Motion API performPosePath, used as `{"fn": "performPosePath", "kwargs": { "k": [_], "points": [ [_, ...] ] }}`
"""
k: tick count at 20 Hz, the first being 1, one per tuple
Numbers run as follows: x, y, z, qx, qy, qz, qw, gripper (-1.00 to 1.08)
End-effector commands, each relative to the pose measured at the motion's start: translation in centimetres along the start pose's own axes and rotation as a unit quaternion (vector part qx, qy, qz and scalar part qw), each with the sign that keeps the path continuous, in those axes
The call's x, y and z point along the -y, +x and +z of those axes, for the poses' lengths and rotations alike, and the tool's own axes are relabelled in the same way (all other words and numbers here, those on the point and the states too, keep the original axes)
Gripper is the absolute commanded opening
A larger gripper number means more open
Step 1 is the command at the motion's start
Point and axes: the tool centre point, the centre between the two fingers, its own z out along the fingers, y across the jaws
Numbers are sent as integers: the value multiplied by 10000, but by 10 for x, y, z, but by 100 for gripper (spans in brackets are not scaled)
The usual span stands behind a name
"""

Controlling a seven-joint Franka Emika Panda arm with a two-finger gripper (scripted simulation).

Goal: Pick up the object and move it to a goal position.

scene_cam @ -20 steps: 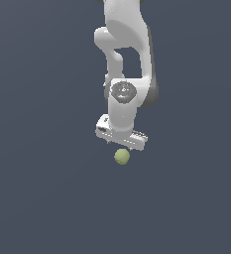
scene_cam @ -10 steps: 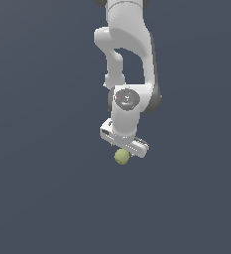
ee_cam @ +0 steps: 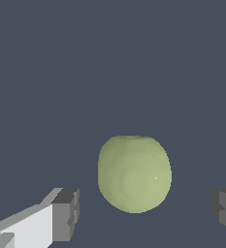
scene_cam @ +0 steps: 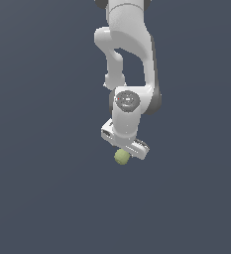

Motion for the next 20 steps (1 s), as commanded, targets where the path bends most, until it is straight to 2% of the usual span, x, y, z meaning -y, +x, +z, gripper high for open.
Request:
{"fn": "performPosePath", "kwargs": {
  "k": [1, 9, 14, 15, 20],
  "points": [
    [0, 0, 5, 3, -2, 4, 10000, 100],
    [-1, -1, 43, 1, -1, 21, 10000, 100],
    [0, 0, 49, 0, 0, 24, 10000, 100],
    [0, 0, 49, 0, 0, 24, 10000, -100],
    [0, 0, 49, 0, 0, 24, 10000, -100]
  ]
}}
